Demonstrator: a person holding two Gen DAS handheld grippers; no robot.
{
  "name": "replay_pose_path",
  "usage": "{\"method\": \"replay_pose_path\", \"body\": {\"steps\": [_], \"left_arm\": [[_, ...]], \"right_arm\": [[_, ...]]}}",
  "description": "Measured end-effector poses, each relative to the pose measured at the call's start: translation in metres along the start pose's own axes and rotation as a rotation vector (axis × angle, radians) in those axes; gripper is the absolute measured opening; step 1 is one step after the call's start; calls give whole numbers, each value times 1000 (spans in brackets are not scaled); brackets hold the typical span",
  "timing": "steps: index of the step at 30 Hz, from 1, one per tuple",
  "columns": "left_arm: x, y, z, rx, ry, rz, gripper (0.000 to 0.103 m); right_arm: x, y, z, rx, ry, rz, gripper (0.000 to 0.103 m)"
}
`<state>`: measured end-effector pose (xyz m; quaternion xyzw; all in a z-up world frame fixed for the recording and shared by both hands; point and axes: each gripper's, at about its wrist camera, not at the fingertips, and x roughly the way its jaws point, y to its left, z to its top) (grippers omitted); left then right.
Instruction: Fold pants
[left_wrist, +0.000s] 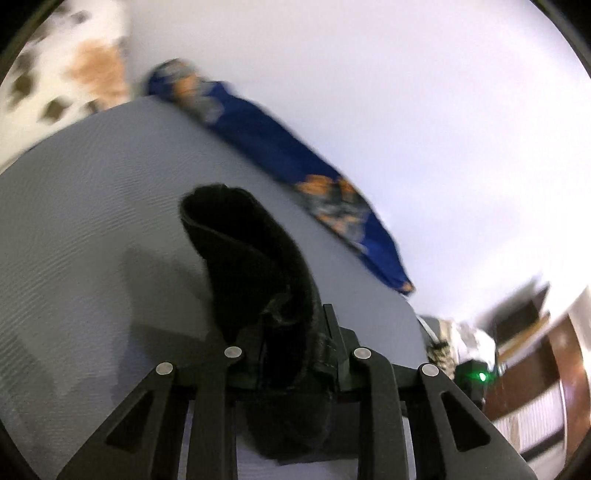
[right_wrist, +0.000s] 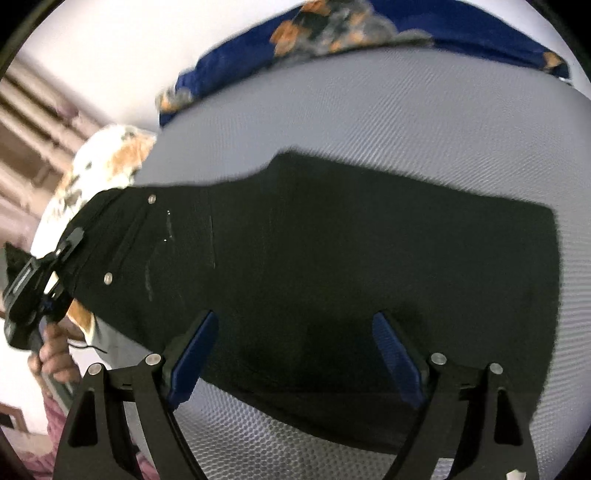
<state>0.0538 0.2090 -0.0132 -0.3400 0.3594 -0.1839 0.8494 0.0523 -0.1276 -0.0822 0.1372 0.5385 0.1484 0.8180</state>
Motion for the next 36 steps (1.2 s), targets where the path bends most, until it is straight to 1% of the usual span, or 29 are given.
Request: {"method": "replay_pose_path", "body": {"steps": [1, 4, 7, 9, 10, 11, 13, 16, 17, 21, 23, 26, 28, 30, 32, 33, 36], "left_arm": [[10, -19, 1, 30, 26, -24, 25], [38, -59, -2, 97, 92, -76, 24], [72, -96, -15, 166, 177, -121, 24], [95, -122, -29, 226, 241, -143, 24], [104, -131, -36, 247, 265, -151, 24], [120, -144, -47, 272, 307, -166, 24], [140, -157, -65, 306, 369, -178, 24], [178, -171, -100, 368, 468, -156, 24], [193, -174, -114, 401, 500, -126, 24], [229, -176, -153, 506, 581, -34, 25], [232, -180, -163, 530, 578, -22, 27], [229, -192, -166, 576, 586, -6, 38], [220, -196, -171, 596, 603, -29, 54], [208, -200, -170, 610, 606, -54, 57], [195, -201, -166, 617, 592, -74, 58], [187, -200, -162, 609, 580, -80, 59], [169, -185, -144, 554, 534, -66, 59]], "right_arm": [[-11, -8, 3, 19, -29, 9, 85], [-35, -26, 7, 57, -90, 13, 85], [-58, -49, 7, 102, -146, 11, 85], [-73, -70, 5, 139, -174, 15, 85], [-77, -75, 5, 156, -183, 17, 85], [-80, -81, 3, 172, -190, 20, 85], [-85, -97, 1, 204, -198, 30, 85], [-85, -115, 0, 256, -194, 61, 85], [-85, -123, -2, 276, -190, 74, 85], [-82, -144, -9, 316, -169, 119, 85], [-77, -152, -14, 318, -141, 138, 85], [-67, -160, -18, 317, -102, 175, 84], [-56, -164, -16, 317, -79, 215, 84], [-48, -167, -15, 317, -60, 250, 83], [-37, -172, -12, 324, -35, 297, 81], [-33, -173, -11, 326, -27, 315, 80], [-21, -179, -5, 322, -14, 383, 75]]}}
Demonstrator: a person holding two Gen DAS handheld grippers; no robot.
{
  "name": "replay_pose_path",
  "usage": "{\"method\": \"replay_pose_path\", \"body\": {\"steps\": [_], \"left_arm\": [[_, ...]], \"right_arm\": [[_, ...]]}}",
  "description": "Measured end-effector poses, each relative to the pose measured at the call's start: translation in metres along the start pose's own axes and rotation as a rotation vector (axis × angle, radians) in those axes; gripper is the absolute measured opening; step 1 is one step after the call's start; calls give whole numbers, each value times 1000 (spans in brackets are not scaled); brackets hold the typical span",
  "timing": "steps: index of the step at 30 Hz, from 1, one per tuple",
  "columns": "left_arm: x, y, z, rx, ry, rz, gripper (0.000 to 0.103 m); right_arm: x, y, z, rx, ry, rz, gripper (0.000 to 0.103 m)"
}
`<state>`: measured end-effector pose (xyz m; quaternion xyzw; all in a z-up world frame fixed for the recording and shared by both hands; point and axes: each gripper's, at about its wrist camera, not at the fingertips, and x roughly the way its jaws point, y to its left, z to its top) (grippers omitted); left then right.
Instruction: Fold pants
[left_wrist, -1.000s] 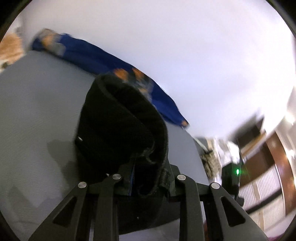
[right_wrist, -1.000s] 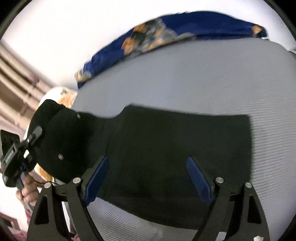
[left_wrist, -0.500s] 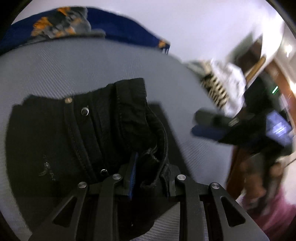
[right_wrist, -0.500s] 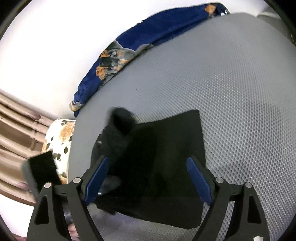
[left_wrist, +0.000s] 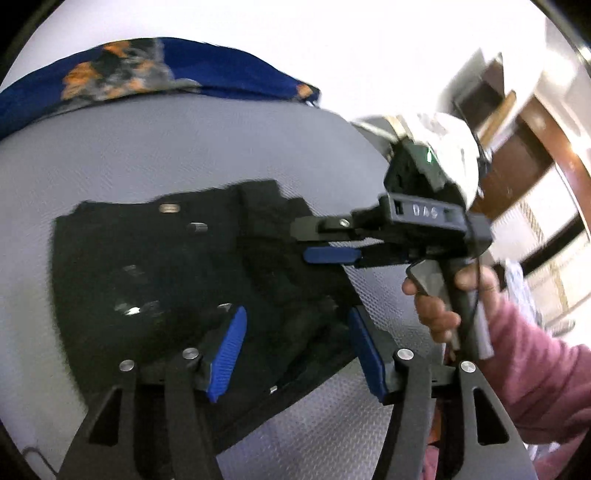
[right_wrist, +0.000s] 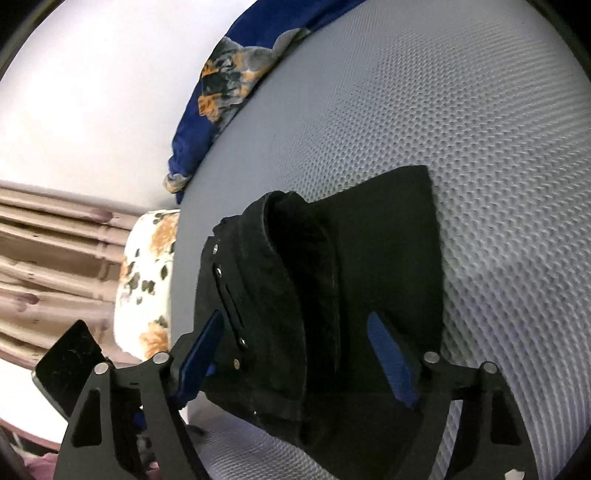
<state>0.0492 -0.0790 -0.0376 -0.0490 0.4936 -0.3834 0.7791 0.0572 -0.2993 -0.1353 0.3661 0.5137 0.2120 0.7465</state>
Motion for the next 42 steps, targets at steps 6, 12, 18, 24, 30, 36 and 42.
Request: {"method": "replay_pose_path", "body": {"steps": [6, 12, 18, 24, 30, 36, 42], "left_arm": [[-46, 57, -14, -112, -90, 150, 59], [-39, 93, -26, -217, -81, 199, 59], [-32, 81, -19, -167, -99, 215, 59], [-32, 69, 2, -116, -124, 179, 59], [-25, 55, 19, -57, -124, 135, 59], [12, 62, 18, -38, -2, 116, 59], [40, 72, 14, -24, 68, 164, 59]], "right_arm": [[21, -2, 20, -47, 37, 84, 64], [32, 7, 36, -65, 34, 100, 50], [17, 16, 27, -48, -5, 73, 13], [-17, 59, 16, -104, -106, 24, 11], [-54, 37, 17, -34, -193, -91, 11], [-46, -19, 17, 80, -188, -206, 12], [-40, -11, 19, 55, -157, -261, 34]]}}
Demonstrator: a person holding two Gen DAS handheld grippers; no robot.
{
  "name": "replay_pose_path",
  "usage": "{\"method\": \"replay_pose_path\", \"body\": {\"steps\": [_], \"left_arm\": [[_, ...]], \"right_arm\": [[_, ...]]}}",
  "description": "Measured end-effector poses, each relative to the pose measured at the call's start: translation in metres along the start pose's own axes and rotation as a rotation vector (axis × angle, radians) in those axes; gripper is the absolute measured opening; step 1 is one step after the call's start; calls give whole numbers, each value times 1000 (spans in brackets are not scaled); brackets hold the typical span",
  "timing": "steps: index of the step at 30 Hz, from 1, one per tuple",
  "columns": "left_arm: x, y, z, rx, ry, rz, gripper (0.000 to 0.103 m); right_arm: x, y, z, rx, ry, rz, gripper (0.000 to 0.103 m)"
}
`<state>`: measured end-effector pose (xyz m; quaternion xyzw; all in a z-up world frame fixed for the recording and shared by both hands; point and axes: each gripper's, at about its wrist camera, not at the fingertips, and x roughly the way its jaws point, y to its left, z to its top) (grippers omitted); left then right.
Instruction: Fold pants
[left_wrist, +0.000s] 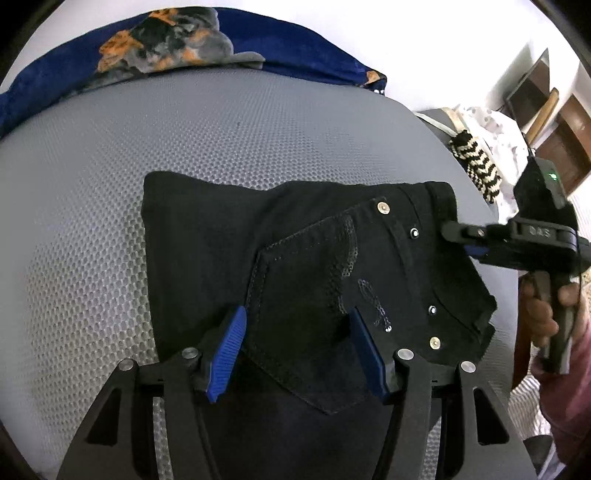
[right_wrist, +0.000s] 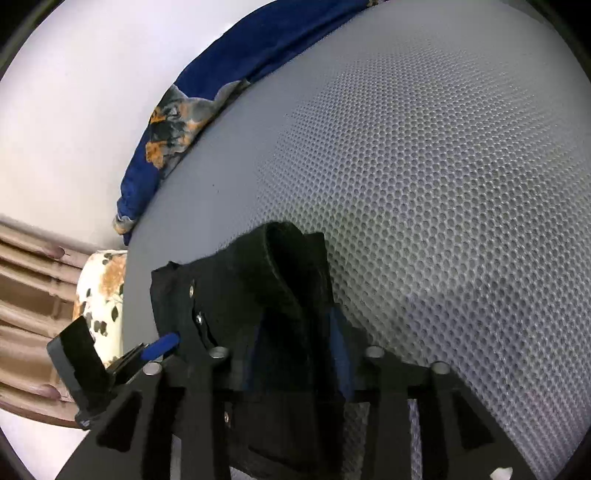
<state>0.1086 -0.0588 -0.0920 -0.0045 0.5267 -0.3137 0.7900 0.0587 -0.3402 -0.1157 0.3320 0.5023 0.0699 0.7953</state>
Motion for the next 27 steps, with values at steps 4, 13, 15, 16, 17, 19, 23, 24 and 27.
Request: {"method": "replay_pose_path", "body": {"steps": [4, 13, 15, 16, 17, 19, 23, 24, 27], "left_arm": [[-9, -5, -7, -13, 7, -6, 59], [-28, -21, -54, 41, 26, -8, 59], [-27, -23, -59, 55, 27, 6, 59], [-26, -25, -59, 57, 27, 13, 59], [-26, -25, -59, 56, 27, 19, 59], [-26, -25, -58, 46, 35, 22, 59], [-30, -24, -59, 30, 47, 16, 59], [-33, -23, -60, 29, 47, 14, 59], [-37, -22, -65, 28, 51, 11, 59]], "right_arm": [[-7, 2, -17, 3, 8, -17, 34], [-27, 5, -66, -18, 2, -53, 34], [-27, 4, -69, -16, 1, -54, 33], [-28, 4, -70, -14, -2, -58, 32], [-28, 6, -70, -17, -5, -64, 29], [-33, 8, -75, -39, -22, -94, 19], [-41, 22, -80, -81, -43, -141, 14], [-43, 25, -81, -85, -46, -150, 13], [-52, 29, -88, -83, -54, -159, 13]]}}
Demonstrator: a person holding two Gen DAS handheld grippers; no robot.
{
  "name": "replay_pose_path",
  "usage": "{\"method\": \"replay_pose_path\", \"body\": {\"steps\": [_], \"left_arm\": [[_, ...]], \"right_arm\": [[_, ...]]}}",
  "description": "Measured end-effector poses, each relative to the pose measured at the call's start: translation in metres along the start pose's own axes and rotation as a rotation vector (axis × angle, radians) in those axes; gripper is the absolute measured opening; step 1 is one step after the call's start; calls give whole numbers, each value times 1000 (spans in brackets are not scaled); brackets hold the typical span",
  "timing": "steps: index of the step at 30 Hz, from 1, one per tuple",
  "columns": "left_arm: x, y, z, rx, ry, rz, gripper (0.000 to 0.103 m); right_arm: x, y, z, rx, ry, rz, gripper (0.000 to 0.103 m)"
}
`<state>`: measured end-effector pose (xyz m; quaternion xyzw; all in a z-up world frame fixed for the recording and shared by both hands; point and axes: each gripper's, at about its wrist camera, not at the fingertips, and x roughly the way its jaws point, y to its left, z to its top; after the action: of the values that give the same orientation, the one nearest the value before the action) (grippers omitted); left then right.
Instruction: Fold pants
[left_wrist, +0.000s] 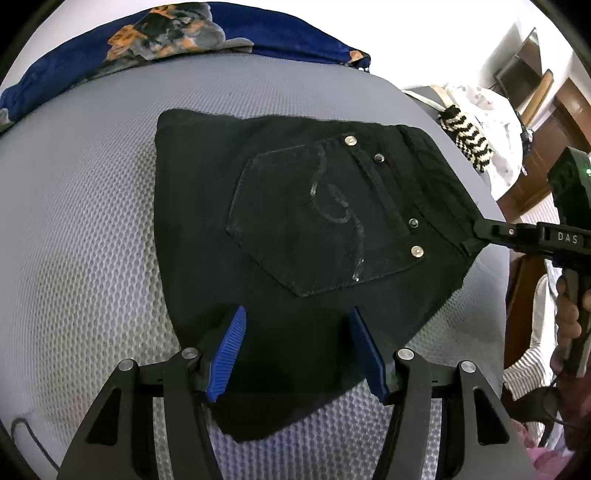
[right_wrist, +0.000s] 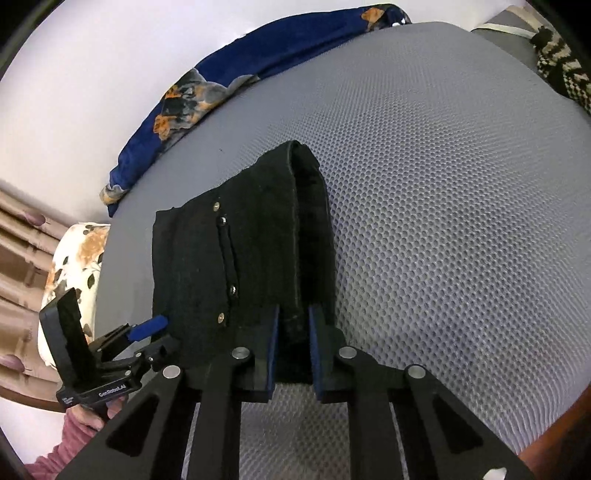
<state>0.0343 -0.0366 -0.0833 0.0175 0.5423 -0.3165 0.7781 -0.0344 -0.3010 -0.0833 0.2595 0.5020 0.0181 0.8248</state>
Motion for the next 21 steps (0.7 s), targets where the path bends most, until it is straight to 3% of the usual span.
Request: {"method": "replay_pose_path", "body": {"steps": [5, 8, 12, 18, 21], "left_arm": [[1, -1, -9, 14, -5, 17, 59], [5, -6, -5, 13, 4, 24, 59], [9, -15, 4, -9, 4, 44, 59], [3, -19, 15, -38, -35, 202, 60], [2, -21, 20, -15, -42, 300, 60]], "right_arm": [[19, -13, -9, 18, 41, -34, 12], [27, -25, -4, 83, 66, 5, 13], [28, -17, 0, 33, 77, -22, 16], [24, -11, 7, -11, 58, -81, 38], [22, -12, 12, -14, 54, -78, 40]]}}
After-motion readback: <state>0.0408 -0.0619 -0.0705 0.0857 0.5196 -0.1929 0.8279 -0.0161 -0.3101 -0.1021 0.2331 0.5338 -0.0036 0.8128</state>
